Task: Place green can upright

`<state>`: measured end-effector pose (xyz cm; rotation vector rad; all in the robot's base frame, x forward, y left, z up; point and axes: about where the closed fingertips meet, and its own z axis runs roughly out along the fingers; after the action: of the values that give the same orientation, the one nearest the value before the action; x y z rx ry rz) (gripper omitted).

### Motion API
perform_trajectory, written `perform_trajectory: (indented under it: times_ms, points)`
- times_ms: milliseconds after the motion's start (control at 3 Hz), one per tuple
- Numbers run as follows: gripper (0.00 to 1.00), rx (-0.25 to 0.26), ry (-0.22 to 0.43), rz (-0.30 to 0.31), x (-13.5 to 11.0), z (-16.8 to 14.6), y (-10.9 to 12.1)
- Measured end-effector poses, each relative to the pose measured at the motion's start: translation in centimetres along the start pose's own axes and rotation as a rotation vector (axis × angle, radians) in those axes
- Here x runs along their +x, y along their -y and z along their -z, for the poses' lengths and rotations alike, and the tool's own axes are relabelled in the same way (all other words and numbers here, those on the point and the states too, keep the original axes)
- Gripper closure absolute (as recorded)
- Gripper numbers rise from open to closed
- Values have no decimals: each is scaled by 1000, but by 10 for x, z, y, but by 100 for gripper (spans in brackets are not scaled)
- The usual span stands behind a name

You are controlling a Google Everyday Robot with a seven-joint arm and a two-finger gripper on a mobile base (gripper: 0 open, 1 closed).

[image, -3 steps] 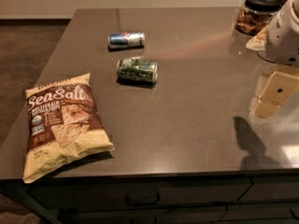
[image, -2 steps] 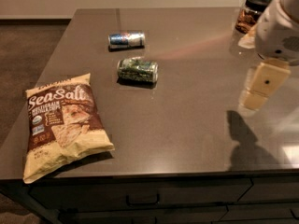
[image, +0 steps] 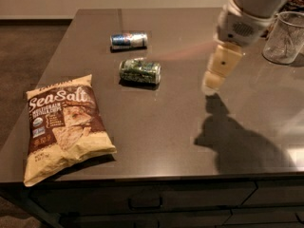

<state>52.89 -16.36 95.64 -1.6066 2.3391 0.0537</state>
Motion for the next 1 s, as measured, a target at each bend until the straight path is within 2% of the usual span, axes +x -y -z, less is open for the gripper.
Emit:
perform_trajectory:
  times_ms: [333, 667, 1000]
  points:
    - [0, -7, 9, -51, -53, -30, 16]
    - [0, -15, -3, -65, -87, -50, 22]
    - [0, -46, -27, -45, -120, -75, 25]
